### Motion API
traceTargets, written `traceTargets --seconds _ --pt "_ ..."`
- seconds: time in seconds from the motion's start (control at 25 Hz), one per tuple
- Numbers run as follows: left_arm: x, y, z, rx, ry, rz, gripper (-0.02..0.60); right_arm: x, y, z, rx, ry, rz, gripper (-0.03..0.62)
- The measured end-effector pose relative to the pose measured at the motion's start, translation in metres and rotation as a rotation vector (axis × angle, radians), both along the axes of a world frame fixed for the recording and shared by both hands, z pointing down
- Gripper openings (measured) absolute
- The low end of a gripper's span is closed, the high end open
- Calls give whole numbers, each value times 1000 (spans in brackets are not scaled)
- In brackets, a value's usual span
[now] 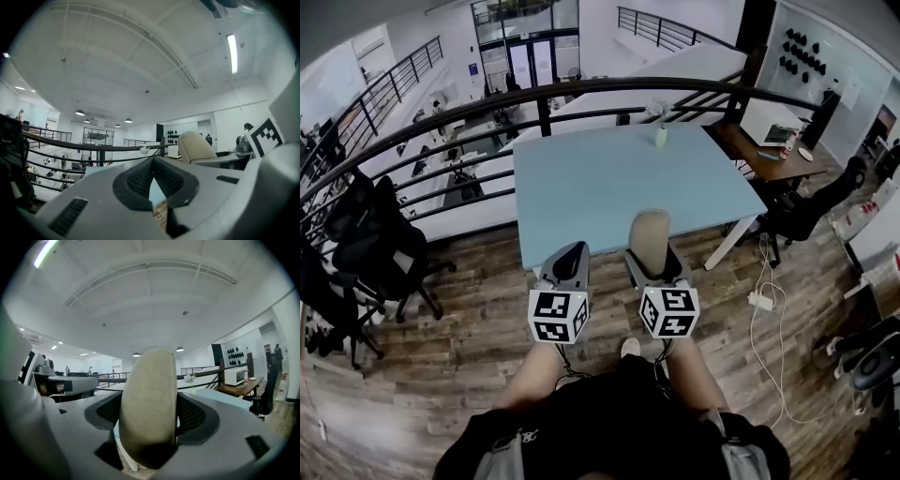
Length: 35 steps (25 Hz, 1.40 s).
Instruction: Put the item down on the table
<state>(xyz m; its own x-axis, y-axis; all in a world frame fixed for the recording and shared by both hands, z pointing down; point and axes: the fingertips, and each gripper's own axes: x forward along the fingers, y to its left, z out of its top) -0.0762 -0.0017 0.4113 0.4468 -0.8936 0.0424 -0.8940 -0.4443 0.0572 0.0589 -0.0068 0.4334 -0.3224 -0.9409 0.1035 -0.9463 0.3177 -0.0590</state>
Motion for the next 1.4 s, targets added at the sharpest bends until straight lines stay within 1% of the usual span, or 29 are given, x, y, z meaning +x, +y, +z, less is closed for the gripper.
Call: traceTargets --seconds 0.28,0.56,0.76,1.08,1.4 --pt "-8 -21 4 10 -12 -10 14 -7 -25 4 12 -10 -7 365" --pt "-19 -56 10 11 -5 -42 14 -19 -66 7 17 -4 -35 365" --pt "-20 -100 18 -4 -15 -50 14 -20 -114 17 -10 -9 -44 365" --pt "-9 -186 16 -18 -24 -73 14 -13 -204 18 -31 -9 -81 365" --pt "-4 -266 24 -73 -32 -128 14 -8 -291 29 -82 -14 -137 367"
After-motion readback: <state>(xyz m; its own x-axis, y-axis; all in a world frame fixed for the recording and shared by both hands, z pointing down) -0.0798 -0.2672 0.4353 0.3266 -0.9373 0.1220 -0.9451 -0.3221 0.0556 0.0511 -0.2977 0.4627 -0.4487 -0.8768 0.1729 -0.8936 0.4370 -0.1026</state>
